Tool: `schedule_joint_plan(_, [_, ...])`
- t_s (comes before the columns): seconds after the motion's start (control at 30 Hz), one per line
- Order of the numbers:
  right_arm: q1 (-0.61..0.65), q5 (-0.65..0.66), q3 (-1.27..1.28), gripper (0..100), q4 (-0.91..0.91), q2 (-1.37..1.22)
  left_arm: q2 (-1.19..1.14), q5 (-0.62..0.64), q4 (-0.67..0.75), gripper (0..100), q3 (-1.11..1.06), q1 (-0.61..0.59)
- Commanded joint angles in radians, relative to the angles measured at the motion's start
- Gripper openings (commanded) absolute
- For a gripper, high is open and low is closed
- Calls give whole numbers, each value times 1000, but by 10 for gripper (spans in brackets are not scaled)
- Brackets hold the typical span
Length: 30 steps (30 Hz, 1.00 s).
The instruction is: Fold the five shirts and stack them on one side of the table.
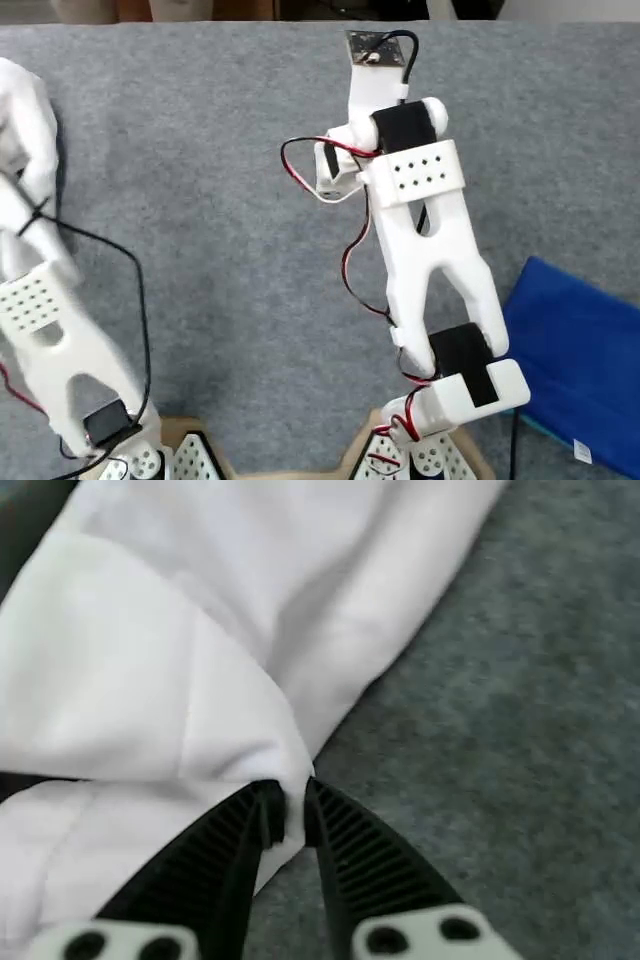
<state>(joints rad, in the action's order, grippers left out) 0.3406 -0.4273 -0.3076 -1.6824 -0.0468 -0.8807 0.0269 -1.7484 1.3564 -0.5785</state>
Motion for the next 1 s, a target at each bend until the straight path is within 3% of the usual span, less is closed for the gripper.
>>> schedule_joint_plan(0.0, [-62, 8, -44, 5, -2, 48, 104, 9, -12, 18, 44, 140])
schedule_joint_plan(0.1, [-97, 11, -42, 5, -6, 48, 116, 11, -12, 18, 44, 229])
schedule_joint_plan(0.23, [-122, 12, -42, 5, -6, 50, 108, 29, -12, 18, 37, 249])
schedule_joint_plan(0.57, [-122, 12, 18, 5, 0, 48, 107, 77, -9, 29, -115, 77])
schedule_joint_plan(0.73, [-122, 14, 77, 5, 38, 54, 119, 166, -9, 264, -158, -29])
schedule_joint_plan(0.97, [-120, 14, 94, 5, 48, 56, 81, 104, 57, 260, -52, -160])
